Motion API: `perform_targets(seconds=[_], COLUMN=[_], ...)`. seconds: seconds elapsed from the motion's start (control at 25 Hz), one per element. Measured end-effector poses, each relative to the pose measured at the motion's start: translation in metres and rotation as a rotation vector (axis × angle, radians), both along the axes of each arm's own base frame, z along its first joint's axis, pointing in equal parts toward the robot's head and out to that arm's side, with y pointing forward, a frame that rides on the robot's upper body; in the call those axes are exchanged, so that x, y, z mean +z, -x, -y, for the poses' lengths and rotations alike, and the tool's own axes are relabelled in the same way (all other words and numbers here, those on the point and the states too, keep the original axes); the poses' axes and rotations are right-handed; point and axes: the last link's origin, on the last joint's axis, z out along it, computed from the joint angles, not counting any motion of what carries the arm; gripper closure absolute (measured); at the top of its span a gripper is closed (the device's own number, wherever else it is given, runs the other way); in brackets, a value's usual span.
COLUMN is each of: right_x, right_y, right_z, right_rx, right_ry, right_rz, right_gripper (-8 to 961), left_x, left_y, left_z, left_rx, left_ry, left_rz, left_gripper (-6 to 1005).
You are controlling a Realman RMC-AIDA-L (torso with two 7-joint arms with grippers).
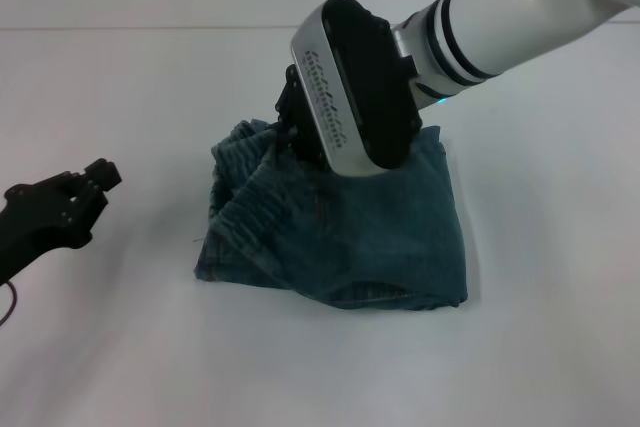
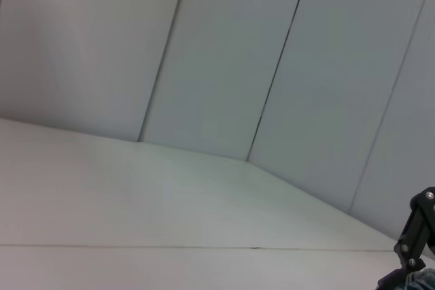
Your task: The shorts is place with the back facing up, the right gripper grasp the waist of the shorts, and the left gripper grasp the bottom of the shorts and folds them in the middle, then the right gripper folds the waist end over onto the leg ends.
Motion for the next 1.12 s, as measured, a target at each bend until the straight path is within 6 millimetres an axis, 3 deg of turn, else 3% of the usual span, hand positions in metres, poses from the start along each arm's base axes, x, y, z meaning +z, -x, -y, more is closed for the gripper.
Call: perform_targets(seconds=[0.12, 0.44, 0.68, 0.88, 0.96, 1.12], right_x=[-0.002, -0.002, 0.023, 0.060, 0.074, 0.089], right_y=[0.002, 0.005, 0.001, -0.029, -0.052, -0.095], right_z=[0.000, 0.005, 0.004, 0.023, 0.038, 0.075], right_rx=[-0.044, -0.081, -0.199, -0.387, -0.481, -0.622], right_ry=[-0.002, 0.008, 0.000, 0.029, 0.037, 0.079], right_rz=[-0.005, -0.013, -0.129, -0.377, -0.503, -0.686], right_gripper=[828, 539, 389, 237, 169, 89], left_x=[0.004, 0.007, 0.013, 0.019, 0.021, 0.021], left_y=[0.005, 0.011, 0.010, 0.004, 0.002, -0.003], left_z=[0.000, -0.004, -0.007, -0.007, -0.006, -0.004], left_rx=[0.025, 0.055, 0.039, -0.014, -0.035, -0.083], left_ry=[-0.015, -0.029, -0.038, -0.037, -0.027, 0.036], left_rz=[-0.015, -0.045, -0.065, -0.081, -0.088, -0.104], left_gripper=[920, 921, 920, 919, 918, 758])
